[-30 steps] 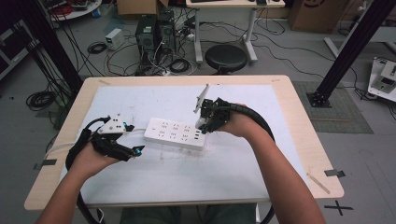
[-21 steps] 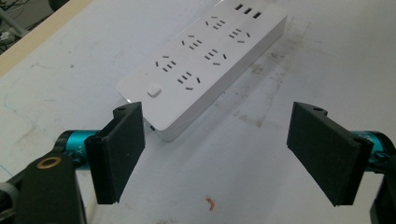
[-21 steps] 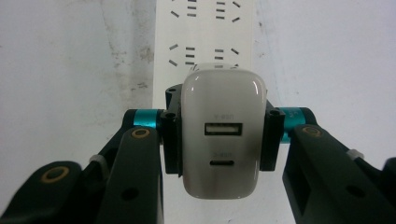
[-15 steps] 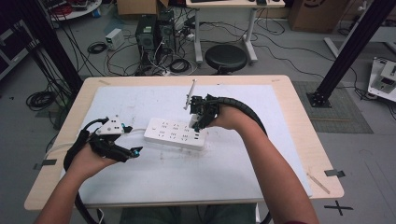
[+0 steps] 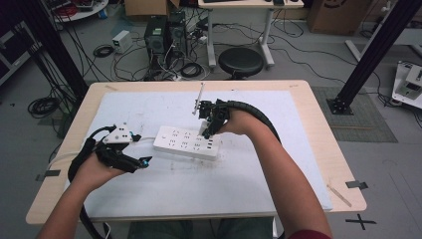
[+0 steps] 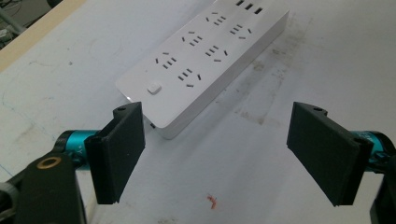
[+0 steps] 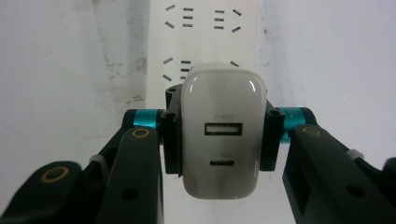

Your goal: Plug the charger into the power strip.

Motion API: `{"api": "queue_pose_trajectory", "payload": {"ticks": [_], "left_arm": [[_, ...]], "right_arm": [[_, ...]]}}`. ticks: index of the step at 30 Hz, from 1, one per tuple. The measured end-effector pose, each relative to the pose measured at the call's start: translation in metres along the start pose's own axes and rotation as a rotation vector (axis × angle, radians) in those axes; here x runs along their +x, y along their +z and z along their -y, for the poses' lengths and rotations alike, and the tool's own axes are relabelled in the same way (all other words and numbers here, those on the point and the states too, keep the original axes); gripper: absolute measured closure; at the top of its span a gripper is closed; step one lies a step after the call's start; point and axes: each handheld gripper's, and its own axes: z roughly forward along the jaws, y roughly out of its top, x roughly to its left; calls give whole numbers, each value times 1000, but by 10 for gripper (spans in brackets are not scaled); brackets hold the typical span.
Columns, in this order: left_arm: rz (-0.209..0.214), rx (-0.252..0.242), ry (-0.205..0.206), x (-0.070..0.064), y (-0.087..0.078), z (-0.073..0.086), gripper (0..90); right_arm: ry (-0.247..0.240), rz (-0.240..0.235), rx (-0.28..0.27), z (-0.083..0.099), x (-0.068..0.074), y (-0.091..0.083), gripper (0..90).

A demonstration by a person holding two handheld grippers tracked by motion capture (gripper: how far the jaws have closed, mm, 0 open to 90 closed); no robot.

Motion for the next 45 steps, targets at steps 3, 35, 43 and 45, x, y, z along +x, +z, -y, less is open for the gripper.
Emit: {"api": "queue_pose_trajectory", "payload": {"ticks": [3, 35, 43, 45], "left_arm": [[-5, 1, -1, 1, -2, 2, 192], [-10, 3, -21, 8, -1, 15, 192], [-6, -6, -18, 4, 1, 12, 193], [-9, -4, -16, 4, 0, 11, 192]], "right_arm": [[-3, -11, 4, -5, -3, 5, 632], [54, -63, 123, -33, -16, 45, 635], [52, -31, 142, -33, -10, 54, 637], [37, -30, 148, -34, -11, 54, 637]]}}
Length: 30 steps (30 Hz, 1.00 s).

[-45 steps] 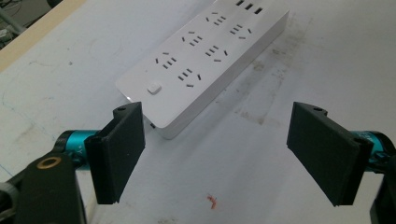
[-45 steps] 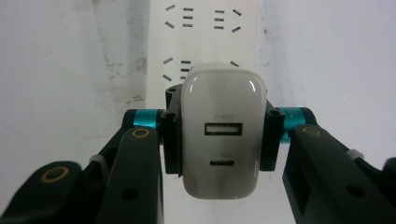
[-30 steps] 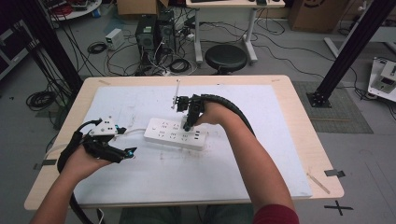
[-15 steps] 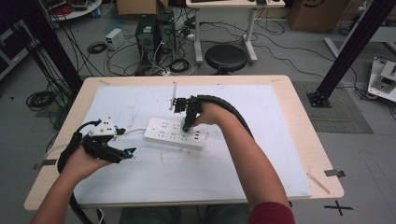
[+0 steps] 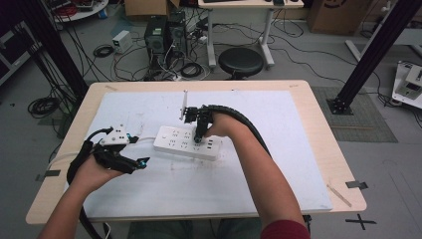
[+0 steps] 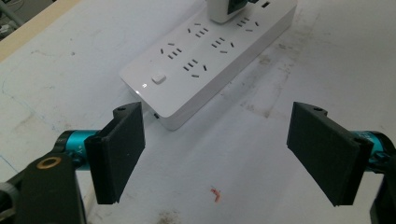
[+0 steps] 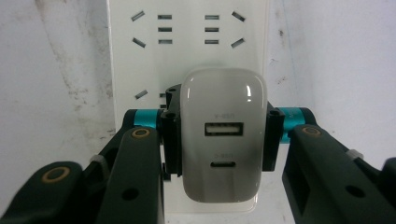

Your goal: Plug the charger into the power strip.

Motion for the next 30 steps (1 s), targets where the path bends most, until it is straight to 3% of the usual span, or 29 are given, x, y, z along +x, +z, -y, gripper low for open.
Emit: {"api": "queue_pose_trajectory", "payload": {"ticks": [3, 5, 7, 10, 14, 16, 20, 30], "left_arm": [[-1, -2, 4, 0, -2, -1, 193], [-7, 3, 4, 0, -3, -1, 192], [-7, -2, 5, 0, -4, -1, 192], [-9, -3, 2, 0, -4, 0, 193], [-10, 4, 7, 1, -3, -2, 192], [-9, -4, 2, 0, -2, -3, 192], [-9, 0, 2, -1, -2, -1, 192], [-11, 1, -5, 1, -4, 1, 192]], "right_arm": [[3, 24, 12, -2, 5, 0, 638], [29, -7, 3, 0, 0, 0, 638], [21, -21, 4, 0, -3, 0, 638], [8, 16, 15, -2, 3, 1, 638], [4, -1, 15, -2, 0, 4, 639], [3, 24, 40, -7, 4, 6, 638], [18, -5, 13, -4, 0, 8, 638], [18, -10, 13, -4, -1, 8, 633]]}}
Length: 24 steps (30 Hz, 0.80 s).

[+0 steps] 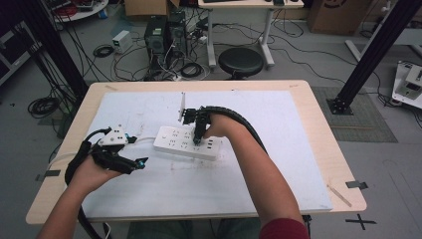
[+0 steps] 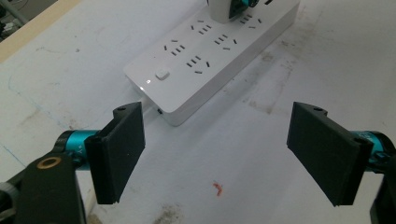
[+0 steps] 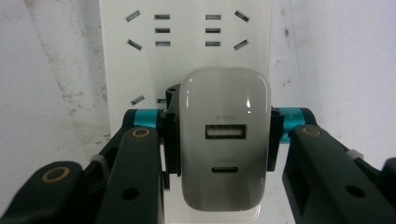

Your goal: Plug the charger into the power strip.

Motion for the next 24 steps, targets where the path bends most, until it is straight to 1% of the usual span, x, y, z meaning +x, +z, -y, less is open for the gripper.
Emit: {"api": "queue_pose_trajectory", "payload": {"ticks": [1, 2, 3, 4, 5, 6, 7, 8, 9, 11, 12, 13, 15, 17, 19, 20, 21, 22, 24], "left_arm": [[-2, 5, 5, 1, -1, -1, 192], [-5, 6, 9, 2, -3, -1, 192], [-5, 2, 7, 2, -3, -2, 192], [-5, 0, 5, 3, -4, -2, 193], [-6, -7, 0, 3, -4, -2, 192], [-7, -7, 3, 3, -5, -3, 192], [-6, -2, 8, 4, -6, -3, 193], [-10, -4, 8, 5, -6, -4, 192], [-11, -4, 8, 5, -6, -4, 193], [-8, -4, 11, 6, -6, -5, 192], [-8, -16, 3, 6, -4, -5, 192], [-8, -11, 10, 6, -4, -6, 192], [-4, -15, 14, 7, -3, -7, 192], [-1, -19, 24, 7, -2, -10, 192], [0, -30, 28, 7, -1, -13, 192], [0, -30, 28, 7, -1, -13, 192], [-2, -34, 45, 8, 0, -17, 192], [1, -35, 55, 8, 0, -18, 192], [-2, -36, 76, 9, 0, -21, 193]], "right_arm": [[-4, -3, 1, 0, -1, 0, 630], [1, -1, -1, 0, 0, -1, 626], [-15, 7, 4, -1, 1, -1, 602], [-14, 21, -9, 0, 1, -3, 485], [8, 15, -29, 1, 0, -5, 450], [19, 8, -48, 2, 0, -9, 438], [15, 20, -66, 3, 1, -13, 396], [24, 15, -84, 5, 2, -17, 397], [17, 1, -102, 7, 2, -21, 397], [28, 25, -135, 13, 4, -28, 361], [31, 10, -158, 17, 4, -31, 357], [42, -3, -181, 21, 5, -34, 352], [51, 1, -234, 32, 7, -38, 305], [70, -14, -279, 43, 9, -41, 293], [81, -15, -314, 54, 15, -45, 277], [81, -15, -314, 54, 15, -45, 277], [88, -14, -336, 60, 17, -47, 275], [98, 7, -384, 70, 21, -53, 249], [103, 17, -430, 80, 25, -59, 246]]}}
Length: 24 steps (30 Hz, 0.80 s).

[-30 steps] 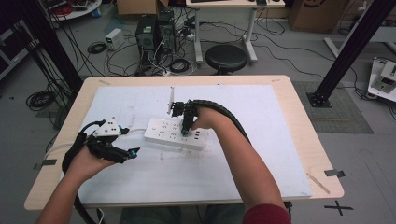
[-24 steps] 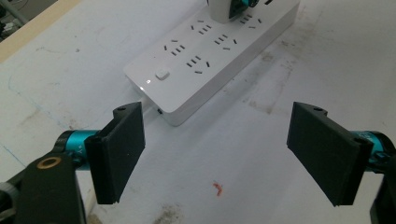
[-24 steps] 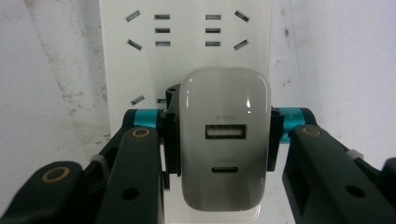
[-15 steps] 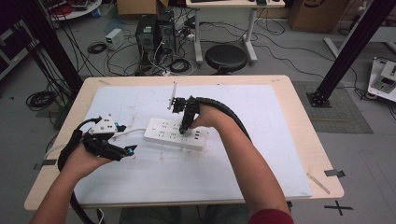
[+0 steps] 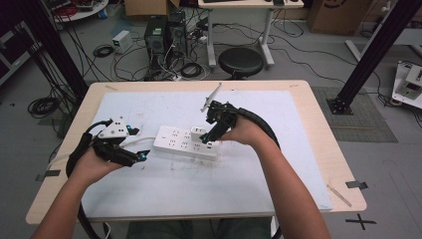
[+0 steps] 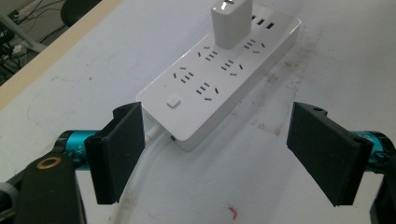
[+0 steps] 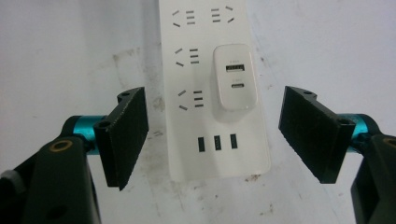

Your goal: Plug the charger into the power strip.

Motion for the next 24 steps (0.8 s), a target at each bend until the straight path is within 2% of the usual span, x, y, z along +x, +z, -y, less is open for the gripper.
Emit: {"api": "queue_pose_trajectory", "payload": {"ticks": [2, 5, 13, 17, 24], "left_arm": [[4, -10, 10, 1, 0, -2, 192], [14, -30, 20, 3, 1, -4, 192], [25, -76, 30, 7, 2, -5, 190], [24, -100, 28, 9, 0, -4, 190], [21, -125, 19, 11, -3, -2, 190]], "right_arm": [[23, 21, -40, 9, 4, -10, 223], [40, 21, -108, 24, 10, -21, 219], [101, 48, -218, 69, 22, -43, 203], [113, 50, -245, 85, 26, -48, 202], [119, 52, -266, 99, 32, -48, 202]]}}
